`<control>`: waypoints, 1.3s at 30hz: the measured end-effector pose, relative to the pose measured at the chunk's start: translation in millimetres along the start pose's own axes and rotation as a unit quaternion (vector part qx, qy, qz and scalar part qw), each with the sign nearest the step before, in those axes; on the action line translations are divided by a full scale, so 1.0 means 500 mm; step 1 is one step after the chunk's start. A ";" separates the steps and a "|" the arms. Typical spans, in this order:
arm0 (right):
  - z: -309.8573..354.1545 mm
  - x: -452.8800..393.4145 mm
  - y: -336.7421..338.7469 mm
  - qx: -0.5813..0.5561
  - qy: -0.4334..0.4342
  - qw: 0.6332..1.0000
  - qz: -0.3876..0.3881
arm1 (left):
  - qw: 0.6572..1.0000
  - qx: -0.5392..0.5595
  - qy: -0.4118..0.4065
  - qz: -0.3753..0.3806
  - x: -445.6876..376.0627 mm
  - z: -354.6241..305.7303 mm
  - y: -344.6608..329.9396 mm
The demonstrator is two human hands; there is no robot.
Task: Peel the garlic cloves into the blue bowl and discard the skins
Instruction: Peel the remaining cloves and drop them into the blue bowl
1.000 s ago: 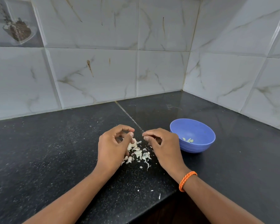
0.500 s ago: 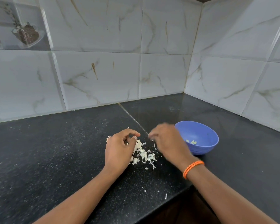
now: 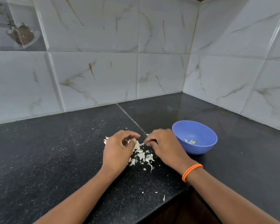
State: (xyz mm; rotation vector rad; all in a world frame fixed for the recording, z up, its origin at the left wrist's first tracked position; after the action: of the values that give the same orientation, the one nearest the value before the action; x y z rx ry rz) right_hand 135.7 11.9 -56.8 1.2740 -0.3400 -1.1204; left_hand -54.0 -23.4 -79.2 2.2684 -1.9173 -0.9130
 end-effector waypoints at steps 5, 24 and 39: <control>0.016 0.027 0.023 -0.294 -0.047 0.950 -0.091 | 0.997 0.035 -0.024 0.065 0.005 -0.016 -0.003; 0.002 0.042 -0.027 -0.283 -0.011 0.950 -0.129 | 0.998 0.007 -0.025 0.052 0.008 -0.019 -0.005; 0.002 0.040 -0.039 -0.330 -0.032 0.938 -0.101 | 0.998 0.027 -0.013 0.050 0.009 -0.013 -0.006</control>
State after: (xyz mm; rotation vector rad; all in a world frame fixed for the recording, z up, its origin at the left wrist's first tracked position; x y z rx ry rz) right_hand 135.1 -2.7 -80.8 0.6823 0.1283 -1.3051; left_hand -48.2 -29.0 -76.8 2.1760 -2.0695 -0.8932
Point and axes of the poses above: each hand's wrist, its own x-axis away from the middle knuckle, its own y-axis out of the back of the hand, z = x × y, the point moved 1 cm from there along -x, towards the middle knuckle, and after that the axes turned 6 degrees about z, right-handed, at the moved point
